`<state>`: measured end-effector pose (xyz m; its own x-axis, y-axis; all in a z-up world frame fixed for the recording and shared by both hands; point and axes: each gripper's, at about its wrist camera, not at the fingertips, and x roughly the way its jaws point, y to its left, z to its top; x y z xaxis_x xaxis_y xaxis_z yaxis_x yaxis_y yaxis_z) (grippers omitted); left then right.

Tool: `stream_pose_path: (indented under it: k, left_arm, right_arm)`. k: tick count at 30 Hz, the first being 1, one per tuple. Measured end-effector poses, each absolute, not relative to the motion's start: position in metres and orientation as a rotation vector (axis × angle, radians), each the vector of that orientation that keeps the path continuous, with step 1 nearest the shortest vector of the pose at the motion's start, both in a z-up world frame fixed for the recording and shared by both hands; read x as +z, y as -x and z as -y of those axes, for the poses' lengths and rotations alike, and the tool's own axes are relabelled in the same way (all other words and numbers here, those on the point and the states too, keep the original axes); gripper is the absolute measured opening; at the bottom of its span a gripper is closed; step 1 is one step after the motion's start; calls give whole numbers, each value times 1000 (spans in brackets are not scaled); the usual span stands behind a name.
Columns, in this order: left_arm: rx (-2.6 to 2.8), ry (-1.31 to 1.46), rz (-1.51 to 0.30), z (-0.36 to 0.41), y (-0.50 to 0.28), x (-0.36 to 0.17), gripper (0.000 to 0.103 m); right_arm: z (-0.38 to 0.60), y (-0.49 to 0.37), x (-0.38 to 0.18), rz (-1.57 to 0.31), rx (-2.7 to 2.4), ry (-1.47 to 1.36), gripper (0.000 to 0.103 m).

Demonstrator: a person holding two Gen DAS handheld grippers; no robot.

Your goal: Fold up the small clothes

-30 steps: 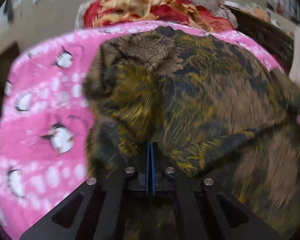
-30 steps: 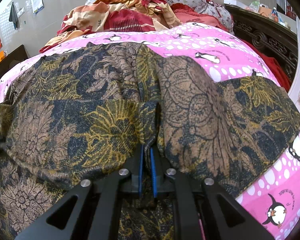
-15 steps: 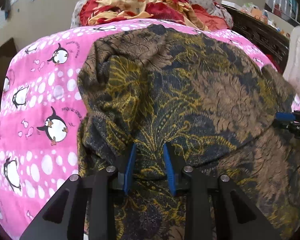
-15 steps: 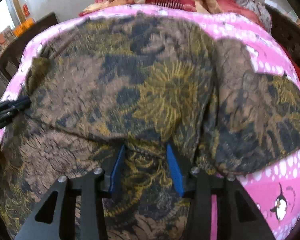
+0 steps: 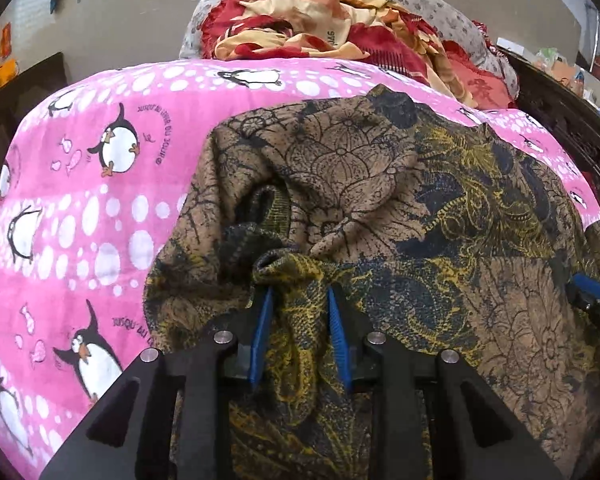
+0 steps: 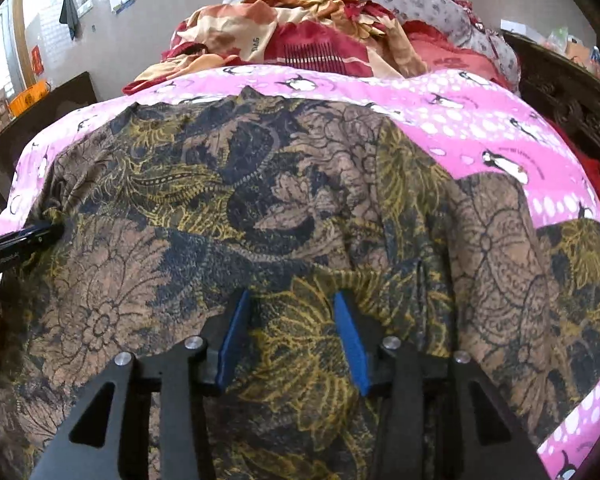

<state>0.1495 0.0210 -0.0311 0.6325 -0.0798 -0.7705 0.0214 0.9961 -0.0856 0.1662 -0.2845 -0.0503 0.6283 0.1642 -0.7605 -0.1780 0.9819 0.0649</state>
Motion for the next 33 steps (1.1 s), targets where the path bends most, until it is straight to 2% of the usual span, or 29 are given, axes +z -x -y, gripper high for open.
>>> stream_pose_path:
  k: [5,6,8,9,10,12,16,18,22,24,25,31,33]
  left_arm:
    - [-92,150,-820,-17,-111,0,9]
    - [-107,145,-816,-11,-101,-1,15]
    - [-142,125,-844,-6,-89,-13,20]
    - [-155,102,-887,2,-86,-27,20]
    - [-157,92,-905,6,-84,-35,20]
    - [-152,76,-847,8,-71,-38,23]
    - [-205,157,-856,-3,-71,-42,31]
    - [-228,181,-854,-5,-72,-42,38]
    - [-242,159,-857,1,-72,-41,46]
    - [-242,150,-858,4,-73,-41,47]
    - [-242,151,-858,4,-71,-41,48]
    - [-244,157,-857,4,-72,-42,48]
    - [-243,158,-857,4,-72,-42,48]
  right_arm:
    - [279,-140,-20,-824,166,-5,48]
    - [279,-130,-14,-801,182,-15,58]
    - [268,-114,-20,-835,213,17,75]
    - [260,-114,-36,-923,245,49,75]
    - [257,-113,-51,-1013,265,85,74]
    - [270,-97,-29,-922,263,62,62]
    - [360,-66,31,-704,143,-93,64]
    - [418,-62,42,-671,-1,-134,64]
    - [566,-53,18,-702,-239,-449,63]
    - [608,-56,0,-712,-267,-578,51]
    - [627,-59,-10,-711,-279,-647,51]
    - [667,-82,-47,-640,-197,-826,51]
    - [674,-90,-53,-623,-198,-856,42]
